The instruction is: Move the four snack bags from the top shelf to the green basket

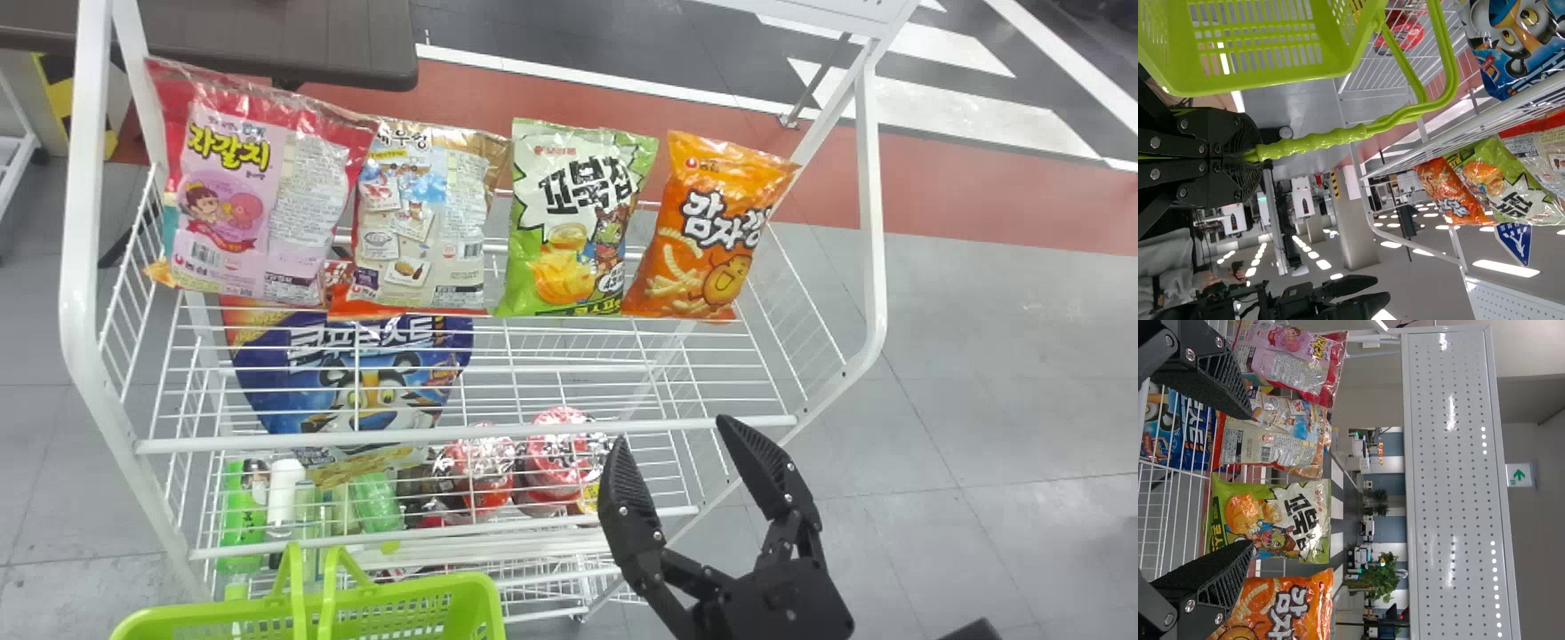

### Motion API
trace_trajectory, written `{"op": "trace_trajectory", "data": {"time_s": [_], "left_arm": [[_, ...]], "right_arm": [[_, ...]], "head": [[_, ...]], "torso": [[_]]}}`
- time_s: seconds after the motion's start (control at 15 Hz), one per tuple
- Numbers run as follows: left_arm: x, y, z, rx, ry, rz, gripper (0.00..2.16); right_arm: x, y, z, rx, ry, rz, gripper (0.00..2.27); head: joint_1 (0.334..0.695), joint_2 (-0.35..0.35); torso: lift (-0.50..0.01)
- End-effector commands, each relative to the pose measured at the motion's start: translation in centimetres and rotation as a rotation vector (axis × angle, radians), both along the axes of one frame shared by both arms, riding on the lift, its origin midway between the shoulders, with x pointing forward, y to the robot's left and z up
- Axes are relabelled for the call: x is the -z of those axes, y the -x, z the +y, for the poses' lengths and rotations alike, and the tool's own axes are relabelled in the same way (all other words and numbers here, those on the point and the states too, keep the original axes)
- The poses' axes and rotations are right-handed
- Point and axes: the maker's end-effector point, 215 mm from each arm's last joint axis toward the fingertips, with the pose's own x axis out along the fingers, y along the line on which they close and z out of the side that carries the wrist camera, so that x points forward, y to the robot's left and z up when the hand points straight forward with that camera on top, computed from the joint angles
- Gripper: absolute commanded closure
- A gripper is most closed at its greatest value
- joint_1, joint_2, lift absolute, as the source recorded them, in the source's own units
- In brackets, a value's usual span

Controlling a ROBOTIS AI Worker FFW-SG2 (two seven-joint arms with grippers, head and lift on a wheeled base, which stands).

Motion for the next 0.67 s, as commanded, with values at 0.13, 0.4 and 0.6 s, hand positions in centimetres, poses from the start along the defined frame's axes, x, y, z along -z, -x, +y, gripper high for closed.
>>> {"op": "trace_trajectory", "data": {"time_s": [0.13,0.4,0.6], "left_arm": [[0.23,0.15,-0.1,0.001,-0.003,0.006,1.67],[0.33,0.24,0.14,-0.002,0.003,0.01,1.67],[0.32,0.21,0.07,-0.002,0.009,0.011,1.67]], "right_arm": [[0.2,-0.16,-0.14,0.006,-0.002,0.002,0.16],[0.39,-0.23,-0.14,0.005,-0.001,0.004,0.16],[0.24,-0.85,-0.43,0.017,-0.01,-0.009,0.16]], "head": [[0.695,-0.35],[0.695,-0.35],[0.695,-0.35]], "torso": [[0.0],[0.0],[0.0]]}}
